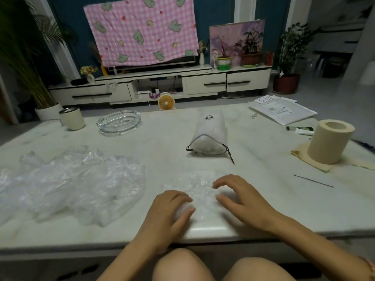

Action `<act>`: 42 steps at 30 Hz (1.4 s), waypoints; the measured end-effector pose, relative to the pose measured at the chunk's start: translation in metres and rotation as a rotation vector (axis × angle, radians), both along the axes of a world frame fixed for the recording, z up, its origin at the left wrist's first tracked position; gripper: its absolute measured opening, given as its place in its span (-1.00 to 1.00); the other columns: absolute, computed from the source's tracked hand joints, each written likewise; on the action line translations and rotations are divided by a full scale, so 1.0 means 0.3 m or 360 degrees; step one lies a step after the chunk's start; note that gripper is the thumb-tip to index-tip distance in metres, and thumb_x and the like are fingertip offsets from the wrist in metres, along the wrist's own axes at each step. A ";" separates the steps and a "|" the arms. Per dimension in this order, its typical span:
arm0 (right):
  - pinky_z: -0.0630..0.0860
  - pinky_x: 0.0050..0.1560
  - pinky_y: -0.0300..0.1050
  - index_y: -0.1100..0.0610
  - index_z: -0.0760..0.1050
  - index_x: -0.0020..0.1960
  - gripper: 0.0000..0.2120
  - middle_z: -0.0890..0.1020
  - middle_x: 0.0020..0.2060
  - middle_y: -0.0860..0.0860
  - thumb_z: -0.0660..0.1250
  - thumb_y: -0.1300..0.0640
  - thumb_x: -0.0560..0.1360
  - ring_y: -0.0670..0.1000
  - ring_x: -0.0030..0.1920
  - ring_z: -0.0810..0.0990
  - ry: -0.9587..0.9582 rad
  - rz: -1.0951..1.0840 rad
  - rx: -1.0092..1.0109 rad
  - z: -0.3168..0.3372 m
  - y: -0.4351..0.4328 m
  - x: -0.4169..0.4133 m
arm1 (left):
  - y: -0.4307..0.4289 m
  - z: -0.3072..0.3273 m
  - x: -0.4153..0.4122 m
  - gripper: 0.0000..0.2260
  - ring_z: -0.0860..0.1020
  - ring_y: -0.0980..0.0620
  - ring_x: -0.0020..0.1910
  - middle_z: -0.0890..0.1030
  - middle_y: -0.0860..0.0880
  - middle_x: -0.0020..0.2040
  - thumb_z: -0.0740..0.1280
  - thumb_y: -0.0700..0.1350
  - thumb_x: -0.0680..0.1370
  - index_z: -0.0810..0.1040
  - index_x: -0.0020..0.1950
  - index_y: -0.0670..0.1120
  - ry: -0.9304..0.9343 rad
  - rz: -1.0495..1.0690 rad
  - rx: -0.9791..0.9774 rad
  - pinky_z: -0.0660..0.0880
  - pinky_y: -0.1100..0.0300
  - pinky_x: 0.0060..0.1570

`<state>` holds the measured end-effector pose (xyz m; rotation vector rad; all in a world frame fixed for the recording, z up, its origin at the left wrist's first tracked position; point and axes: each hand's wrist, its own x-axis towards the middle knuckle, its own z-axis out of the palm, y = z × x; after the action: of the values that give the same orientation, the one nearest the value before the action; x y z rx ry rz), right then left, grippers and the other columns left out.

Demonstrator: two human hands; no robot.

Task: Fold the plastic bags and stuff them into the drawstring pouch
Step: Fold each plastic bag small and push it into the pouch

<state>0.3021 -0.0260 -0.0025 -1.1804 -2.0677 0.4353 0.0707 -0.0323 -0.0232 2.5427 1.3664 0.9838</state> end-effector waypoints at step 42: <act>0.28 0.05 -0.05 0.16 0.41 0.17 -0.66 0.46 0.12 0.10 0.07 -0.07 0.62 0.12 0.14 0.41 -0.0777 -0.1066 -0.0161 -0.033 0.225 -0.107 | 0.251 0.035 0.093 -0.61 0.39 -0.12 0.14 0.46 -0.10 0.09 0.09 0.12 0.62 0.54 0.04 -0.16 0.0393 0.1203 -0.0388 0.32 0.10 -0.01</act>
<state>0.2702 0.0415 -0.0123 -2.0915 -1.8733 -0.0851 0.0987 0.0430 -0.0128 2.0223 2.4329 0.5085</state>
